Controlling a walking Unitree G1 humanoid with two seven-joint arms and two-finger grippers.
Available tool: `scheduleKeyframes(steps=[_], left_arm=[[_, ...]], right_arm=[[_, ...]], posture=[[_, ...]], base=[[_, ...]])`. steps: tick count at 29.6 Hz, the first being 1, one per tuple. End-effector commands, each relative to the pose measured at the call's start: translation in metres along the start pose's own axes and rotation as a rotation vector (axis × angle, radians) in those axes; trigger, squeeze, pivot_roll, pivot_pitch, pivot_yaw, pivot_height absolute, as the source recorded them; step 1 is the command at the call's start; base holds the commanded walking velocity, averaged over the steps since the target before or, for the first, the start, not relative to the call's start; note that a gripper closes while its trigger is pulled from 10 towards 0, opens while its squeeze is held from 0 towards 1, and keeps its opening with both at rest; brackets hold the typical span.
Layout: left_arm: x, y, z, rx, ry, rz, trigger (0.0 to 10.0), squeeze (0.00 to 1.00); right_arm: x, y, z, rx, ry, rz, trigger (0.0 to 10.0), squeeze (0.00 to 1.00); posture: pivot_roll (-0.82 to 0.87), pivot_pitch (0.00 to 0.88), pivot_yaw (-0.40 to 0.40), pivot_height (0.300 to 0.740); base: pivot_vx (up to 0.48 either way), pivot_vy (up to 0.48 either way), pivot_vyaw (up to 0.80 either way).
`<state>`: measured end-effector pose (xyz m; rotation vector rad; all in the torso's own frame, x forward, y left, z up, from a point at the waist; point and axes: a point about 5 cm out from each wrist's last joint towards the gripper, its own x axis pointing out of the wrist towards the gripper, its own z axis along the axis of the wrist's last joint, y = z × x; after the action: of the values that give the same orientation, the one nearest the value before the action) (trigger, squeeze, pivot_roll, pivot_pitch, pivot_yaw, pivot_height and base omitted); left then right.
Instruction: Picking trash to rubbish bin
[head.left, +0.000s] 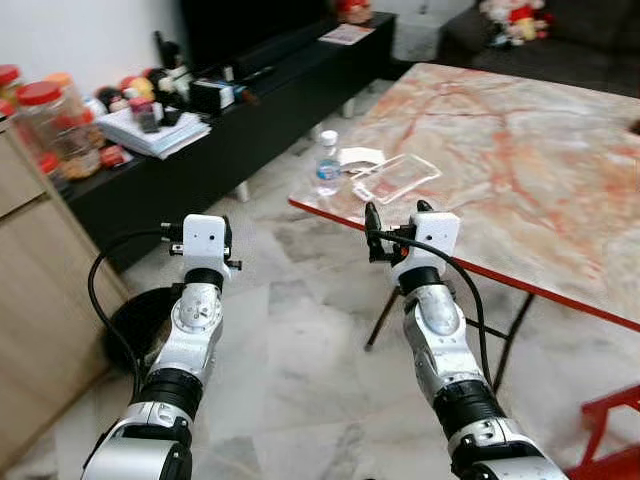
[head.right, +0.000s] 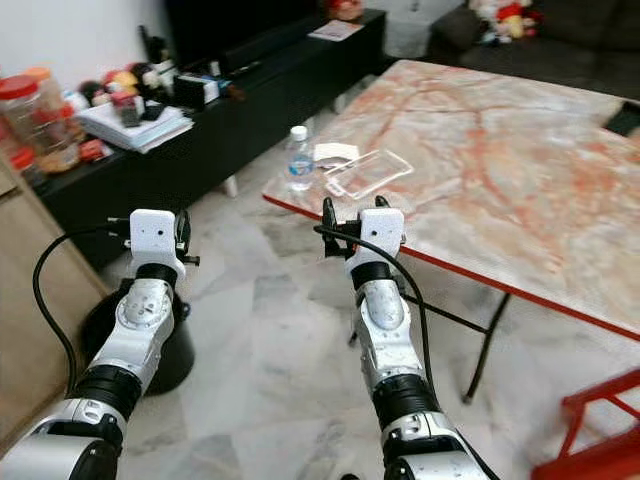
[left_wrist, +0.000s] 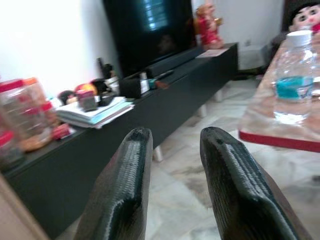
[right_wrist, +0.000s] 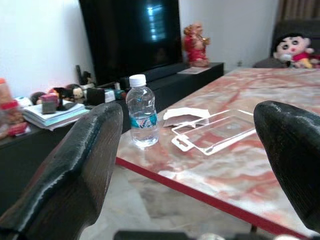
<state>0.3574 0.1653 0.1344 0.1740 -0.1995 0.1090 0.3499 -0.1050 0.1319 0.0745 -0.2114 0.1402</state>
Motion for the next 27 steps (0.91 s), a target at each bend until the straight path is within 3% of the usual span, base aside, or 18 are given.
scheduleKeyframes(steps=[1, 7, 17, 27], left_arm=[[0.002, 0.001, 0.005, 0.005, -0.017, 0.003, 10.0, 0.0], [0.002, 0.0, 0.007, 0.013, -0.027, -0.005, 10.0, 0.0], [0.003, -0.003, 0.012, 0.009, -0.044, -0.009, 10.0, 0.0], [0.007, -0.002, 0.017, 0.002, -0.051, 0.015, 10.0, 0.0]], right_arm=[[0.003, 0.006, 0.004, 0.006, -0.007, 0.012, 10.0, 0.0], [0.004, 0.008, 0.005, 0.022, -0.018, 0.016, 10.0, 0.0], [0.004, 0.015, 0.005, 0.014, -0.012, 0.047, 10.0, 0.0], [0.006, 0.017, 0.007, 0.027, -0.017, 0.06, 10.0, 0.0]], posture=[[-0.09, 0.059, 0.048, 0.74], [-0.09, 0.047, 0.047, 0.74], [-0.09, 0.026, 0.045, 0.74], [-0.08, 0.043, 0.045, 0.74]], base=[[0.0, 0.0, -0.8], [0.0, 0.0, -0.7], [0.0, 0.0, 0.0], [0.325, 0.0, 0.0]])
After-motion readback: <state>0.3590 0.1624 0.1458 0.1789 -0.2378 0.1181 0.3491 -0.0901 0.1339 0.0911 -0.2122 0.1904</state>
